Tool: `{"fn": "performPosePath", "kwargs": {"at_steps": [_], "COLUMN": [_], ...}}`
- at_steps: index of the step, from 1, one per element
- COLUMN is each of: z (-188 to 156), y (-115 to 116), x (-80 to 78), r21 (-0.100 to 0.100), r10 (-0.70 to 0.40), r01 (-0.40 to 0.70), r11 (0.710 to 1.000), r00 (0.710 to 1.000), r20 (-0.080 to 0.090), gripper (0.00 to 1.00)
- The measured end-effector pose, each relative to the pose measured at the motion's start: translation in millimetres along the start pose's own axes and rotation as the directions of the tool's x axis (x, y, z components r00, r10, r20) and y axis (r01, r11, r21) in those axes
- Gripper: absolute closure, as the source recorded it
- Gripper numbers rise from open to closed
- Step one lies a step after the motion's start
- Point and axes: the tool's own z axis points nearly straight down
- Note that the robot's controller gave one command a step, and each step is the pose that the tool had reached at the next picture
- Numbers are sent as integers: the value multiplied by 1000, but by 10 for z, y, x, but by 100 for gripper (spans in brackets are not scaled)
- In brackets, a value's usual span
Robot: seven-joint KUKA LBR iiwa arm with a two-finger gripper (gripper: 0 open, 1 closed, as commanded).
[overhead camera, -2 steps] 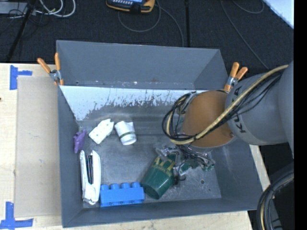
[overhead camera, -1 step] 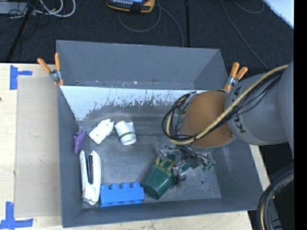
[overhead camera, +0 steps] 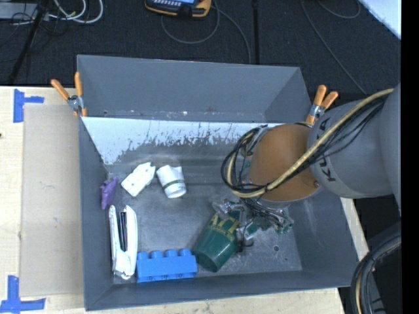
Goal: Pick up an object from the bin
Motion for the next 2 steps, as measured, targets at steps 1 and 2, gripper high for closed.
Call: {"fn": "performPosePath", "kwargs": {"at_steps": [1,2], "z": [1,1], "y": [1,2], "x": [0,0], "r21": [0,0], "r10": [-1,-3], "r01": [1,3], "r11": [1000,1000], "r00": [1000,1000], "r20": [0,0], "gripper": [100,100]}}
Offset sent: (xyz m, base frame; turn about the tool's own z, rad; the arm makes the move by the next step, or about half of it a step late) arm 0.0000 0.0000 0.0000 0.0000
